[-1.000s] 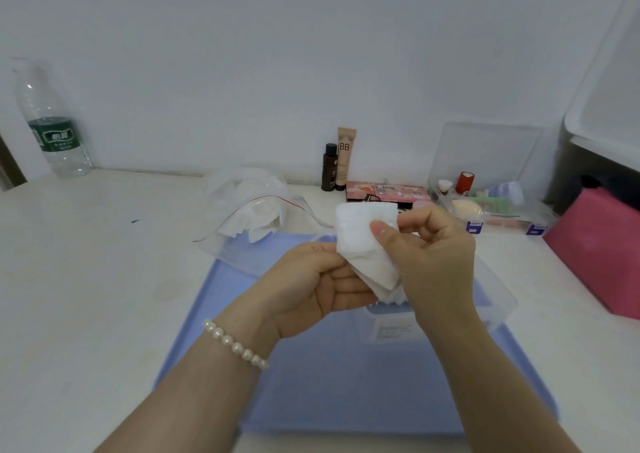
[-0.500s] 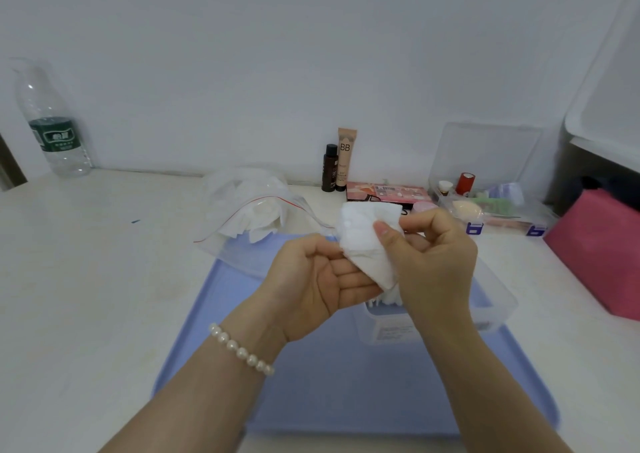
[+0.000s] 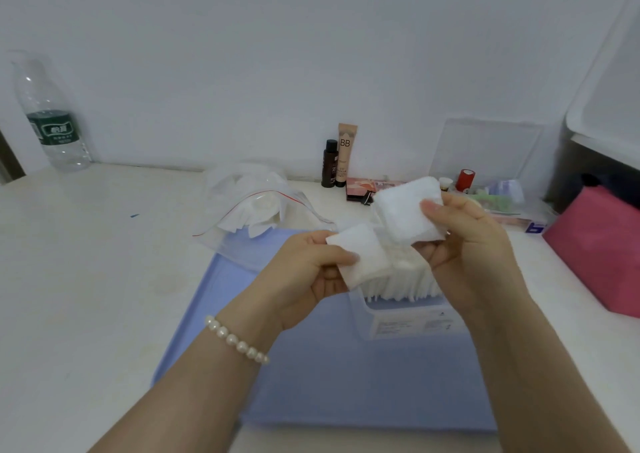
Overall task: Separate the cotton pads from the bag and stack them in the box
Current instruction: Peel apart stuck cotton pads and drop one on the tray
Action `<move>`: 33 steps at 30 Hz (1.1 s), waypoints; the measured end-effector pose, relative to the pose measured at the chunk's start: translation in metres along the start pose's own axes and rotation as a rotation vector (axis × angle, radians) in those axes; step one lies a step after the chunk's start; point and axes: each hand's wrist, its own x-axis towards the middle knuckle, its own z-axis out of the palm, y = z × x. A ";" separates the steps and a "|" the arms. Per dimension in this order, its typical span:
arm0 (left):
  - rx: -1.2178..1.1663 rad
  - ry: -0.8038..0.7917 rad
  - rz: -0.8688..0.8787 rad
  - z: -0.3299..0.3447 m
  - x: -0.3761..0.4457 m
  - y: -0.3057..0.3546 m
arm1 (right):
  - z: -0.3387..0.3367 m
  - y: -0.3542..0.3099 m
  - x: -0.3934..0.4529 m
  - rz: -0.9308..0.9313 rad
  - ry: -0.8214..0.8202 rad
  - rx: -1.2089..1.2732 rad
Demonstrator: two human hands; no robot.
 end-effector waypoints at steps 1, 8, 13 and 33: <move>-0.003 0.012 0.006 0.000 0.000 0.000 | -0.002 -0.002 0.001 0.039 -0.061 0.004; 0.075 -0.036 0.051 0.003 0.001 -0.006 | 0.007 0.009 -0.008 0.003 -0.280 -0.458; 0.084 -0.025 0.034 0.002 0.002 -0.005 | 0.006 0.012 -0.007 -0.116 -0.259 -0.646; -0.002 -0.125 0.147 0.014 -0.005 -0.011 | 0.020 0.030 -0.009 -0.365 0.013 -0.517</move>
